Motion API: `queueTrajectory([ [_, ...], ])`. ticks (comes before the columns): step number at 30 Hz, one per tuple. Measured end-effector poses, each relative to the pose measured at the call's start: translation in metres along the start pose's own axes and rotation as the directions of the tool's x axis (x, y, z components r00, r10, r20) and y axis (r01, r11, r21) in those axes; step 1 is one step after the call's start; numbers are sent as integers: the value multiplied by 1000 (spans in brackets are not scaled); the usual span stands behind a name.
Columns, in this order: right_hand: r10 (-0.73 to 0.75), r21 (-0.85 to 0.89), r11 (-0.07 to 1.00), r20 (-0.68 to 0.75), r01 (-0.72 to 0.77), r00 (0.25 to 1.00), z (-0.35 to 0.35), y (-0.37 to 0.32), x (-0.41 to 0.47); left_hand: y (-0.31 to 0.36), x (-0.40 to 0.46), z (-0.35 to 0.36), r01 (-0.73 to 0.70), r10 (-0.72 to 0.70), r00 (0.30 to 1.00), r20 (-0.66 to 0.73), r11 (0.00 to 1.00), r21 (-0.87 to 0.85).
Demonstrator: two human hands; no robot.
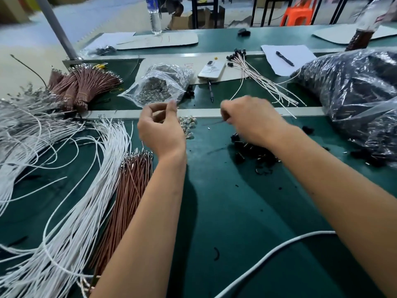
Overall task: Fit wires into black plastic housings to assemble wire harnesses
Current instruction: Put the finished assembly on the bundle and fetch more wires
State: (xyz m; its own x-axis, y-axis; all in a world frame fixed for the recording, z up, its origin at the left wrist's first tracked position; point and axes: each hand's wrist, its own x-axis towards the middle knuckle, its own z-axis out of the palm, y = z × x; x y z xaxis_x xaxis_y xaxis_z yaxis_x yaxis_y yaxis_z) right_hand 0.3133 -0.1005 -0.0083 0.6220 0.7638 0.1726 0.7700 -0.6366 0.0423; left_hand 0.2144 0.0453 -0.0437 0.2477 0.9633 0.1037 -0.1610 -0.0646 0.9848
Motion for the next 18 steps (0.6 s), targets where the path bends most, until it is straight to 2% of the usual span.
queueTrajectory([
  [1,44,60,997,-95,-39,995,-5,8,-2,2,-2,-1,-21,21,1000,-13,1000,-10],
  [2,101,174,983,-191,-67,976,-11,15,-5,3,-6,-1,-25,26,999,39,999,-29],
  [3,174,347,935,-276,-71,945,-17,21,-9,4,-11,-1,-6,14,987,161,999,-51],
  [4,270,557,829,-339,-39,901,-23,24,-13,5,-19,-1,24,-4,944,330,998,-56],
  [6,469,888,450,-320,89,823,-31,28,-24,1,-33,1,57,-25,765,643,998,-29],
  [7,524,959,247,-255,141,813,-31,27,-28,-1,-39,2,64,-27,670,742,998,-21],
  [8,551,981,89,-191,171,812,-29,26,-33,-4,-44,4,66,-27,595,803,998,-15],
  [9,566,983,-23,-136,181,813,-25,25,-36,-6,-47,5,51,-24,543,840,999,-5],
  [11,588,967,-183,-38,178,808,-16,24,-43,-11,-51,8,-17,-13,483,876,1000,23],
  [13,611,935,-297,32,192,791,-7,25,-49,-14,-54,7,-65,-19,451,892,996,55],
  [15,625,909,-363,76,203,777,-1,26,-52,-17,-56,7,-82,-50,424,904,992,93],
  [17,632,908,-369,90,197,769,6,26,-53,-18,-57,6,-66,-87,399,913,990,124],
  [18,648,932,-319,82,172,758,10,27,-54,-18,-57,6,-33,-107,394,913,991,130],
])
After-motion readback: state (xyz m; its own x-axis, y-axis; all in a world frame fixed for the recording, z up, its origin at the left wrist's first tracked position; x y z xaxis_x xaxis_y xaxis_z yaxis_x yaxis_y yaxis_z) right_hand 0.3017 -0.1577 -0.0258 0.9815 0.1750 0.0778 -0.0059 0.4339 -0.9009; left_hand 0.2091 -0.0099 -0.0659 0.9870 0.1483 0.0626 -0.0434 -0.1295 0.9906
